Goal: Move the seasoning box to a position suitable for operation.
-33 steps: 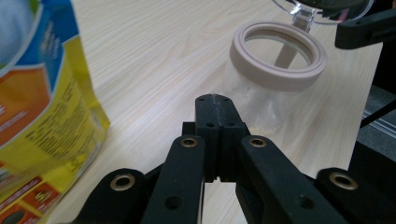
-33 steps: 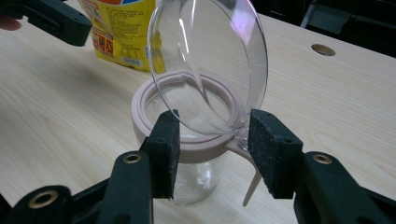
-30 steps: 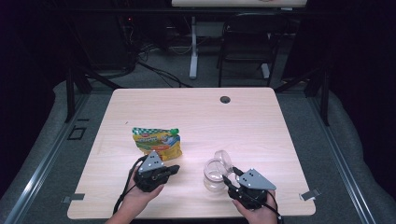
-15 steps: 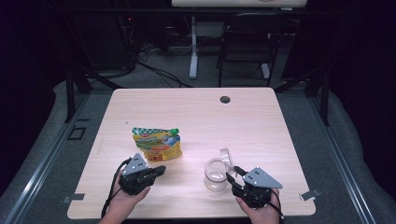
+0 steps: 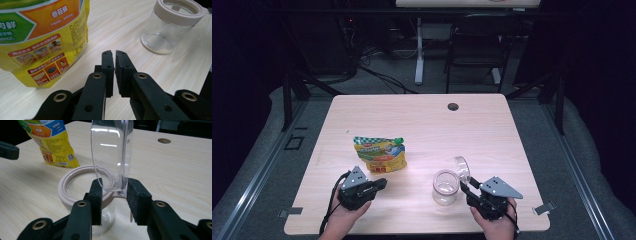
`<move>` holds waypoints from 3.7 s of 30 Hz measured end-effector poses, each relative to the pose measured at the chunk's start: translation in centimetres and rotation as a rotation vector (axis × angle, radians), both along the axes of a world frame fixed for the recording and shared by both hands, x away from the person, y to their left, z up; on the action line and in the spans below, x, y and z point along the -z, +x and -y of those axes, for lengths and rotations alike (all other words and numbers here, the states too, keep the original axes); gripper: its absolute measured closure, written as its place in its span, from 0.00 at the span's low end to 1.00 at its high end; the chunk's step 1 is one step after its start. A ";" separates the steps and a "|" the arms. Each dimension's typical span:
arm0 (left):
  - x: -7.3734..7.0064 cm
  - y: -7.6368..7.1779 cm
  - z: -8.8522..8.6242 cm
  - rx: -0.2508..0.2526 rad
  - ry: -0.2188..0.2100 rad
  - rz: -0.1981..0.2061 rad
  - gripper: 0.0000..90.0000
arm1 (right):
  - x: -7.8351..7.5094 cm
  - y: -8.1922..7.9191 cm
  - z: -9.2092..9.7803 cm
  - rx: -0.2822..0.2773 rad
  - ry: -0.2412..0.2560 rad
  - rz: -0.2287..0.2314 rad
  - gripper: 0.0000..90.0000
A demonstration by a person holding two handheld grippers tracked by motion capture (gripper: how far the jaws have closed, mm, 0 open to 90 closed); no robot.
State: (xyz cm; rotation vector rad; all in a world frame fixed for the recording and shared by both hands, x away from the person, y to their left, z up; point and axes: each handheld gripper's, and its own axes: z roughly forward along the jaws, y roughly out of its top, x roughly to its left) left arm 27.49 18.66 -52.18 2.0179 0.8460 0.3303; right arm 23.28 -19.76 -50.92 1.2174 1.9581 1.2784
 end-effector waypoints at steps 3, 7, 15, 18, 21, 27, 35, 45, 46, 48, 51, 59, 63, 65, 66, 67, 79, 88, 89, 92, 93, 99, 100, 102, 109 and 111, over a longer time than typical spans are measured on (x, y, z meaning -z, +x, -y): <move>-0.1 0.1 -0.4 -0.012 -0.005 -0.001 0.94 | 0.1 0.4 0.5 0.012 0.012 -0.002 0.77; -0.3 0.2 -1.1 -0.037 -0.013 0.008 0.94 | 0.1 0.8 1.0 0.028 0.052 -0.019 0.80; -0.3 0.3 -2.0 -0.067 -0.019 0.008 0.92 | 0.4 2.0 2.0 0.046 0.142 -0.047 0.82; -0.3 0.4 -2.3 -0.078 -0.021 0.007 0.91 | 0.5 2.2 2.2 0.050 0.157 -0.055 0.81; -0.2 0.5 -2.5 -0.090 -0.029 0.005 0.89 | 0.6 2.5 2.5 0.052 0.175 -0.065 0.80; -0.2 0.6 -3.0 -0.103 -0.029 0.005 0.88 | 0.6 2.6 2.5 0.046 0.175 -0.061 0.81; -0.2 0.8 -3.5 -0.117 -0.039 0.005 0.85 | 0.7 3.3 2.7 0.032 0.205 -0.068 0.83; -0.2 0.9 -4.2 -0.136 -0.037 0.002 0.80 | 0.4 4.5 2.6 -0.001 0.185 -0.080 0.84; -0.1 0.9 -4.2 -0.142 -0.043 0.011 0.80 | 0.3 4.6 2.6 -0.006 0.176 -0.083 0.84; -0.1 1.0 -4.3 -0.142 -0.045 0.010 0.79 | 0.3 4.8 2.7 -0.015 0.171 -0.090 0.84; 0.0 1.1 -4.5 -0.146 -0.036 0.011 0.77 | 0.4 5.5 3.2 -0.032 0.237 -0.123 0.84; 0.1 1.2 -5.1 -0.175 -0.043 0.015 0.75 | 0.5 6.5 3.1 -0.043 0.268 -0.135 0.84; 0.1 1.3 -5.3 -0.181 -0.041 0.016 0.74 | 0.6 6.4 3.0 -0.035 0.273 -0.125 0.82; 0.1 1.4 -5.6 -0.185 -0.042 0.026 0.72 | 0.7 6.2 3.0 -0.041 0.287 -0.116 0.77; 0.0 1.5 -5.7 -0.190 -0.042 0.025 0.72 | 0.7 6.1 3.0 -0.042 0.285 -0.116 0.76; 0.0 1.5 -5.8 -0.196 -0.047 0.027 0.71 | 0.7 6.0 2.9 -0.042 0.281 -0.112 0.76; -0.1 2.7 -6.4 -0.208 -0.076 0.033 0.63 | 0.5 4.4 3.5 -0.034 0.240 -0.070 0.69; -0.2 3.8 -6.5 -0.190 -0.089 0.028 0.56 | 0.6 3.8 3.8 -0.029 0.214 -0.063 0.68; -0.3 3.9 -6.5 -0.182 -0.082 0.029 0.56 | 0.6 3.8 3.8 -0.029 0.214 -0.063 0.68; -0.4 4.3 -6.3 -0.170 -0.082 0.025 0.55 | 0.6 3.6 4.1 -0.029 0.213 -0.065 0.67; -0.4 4.4 -6.2 -0.165 -0.085 0.022 0.53 | 0.5 3.6 4.3 -0.023 0.214 -0.070 0.65; -0.8 4.8 -6.3 -0.147 -0.114 0.017 0.53 | 0.4 3.4 4.5 -0.014 0.209 -0.062 0.63; -0.8 4.8 -6.3 -0.147 -0.114 0.017 0.54 | 0.4 3.4 4.5 -0.014 0.209 -0.062 0.63; -0.9 4.9 -6.2 -0.142 -0.116 0.013 0.55 | 0.4 3.4 4.5 -0.014 0.210 -0.061 0.62; -0.9 5.4 -6.0 -0.134 -0.106 0.018 0.57 | 0.5 3.4 4.4 -0.014 0.203 -0.068 0.62; -0.9 5.9 -5.9 -0.123 -0.087 0.015 0.57 | 0.6 3.4 4.6 -0.011 0.210 -0.077 0.62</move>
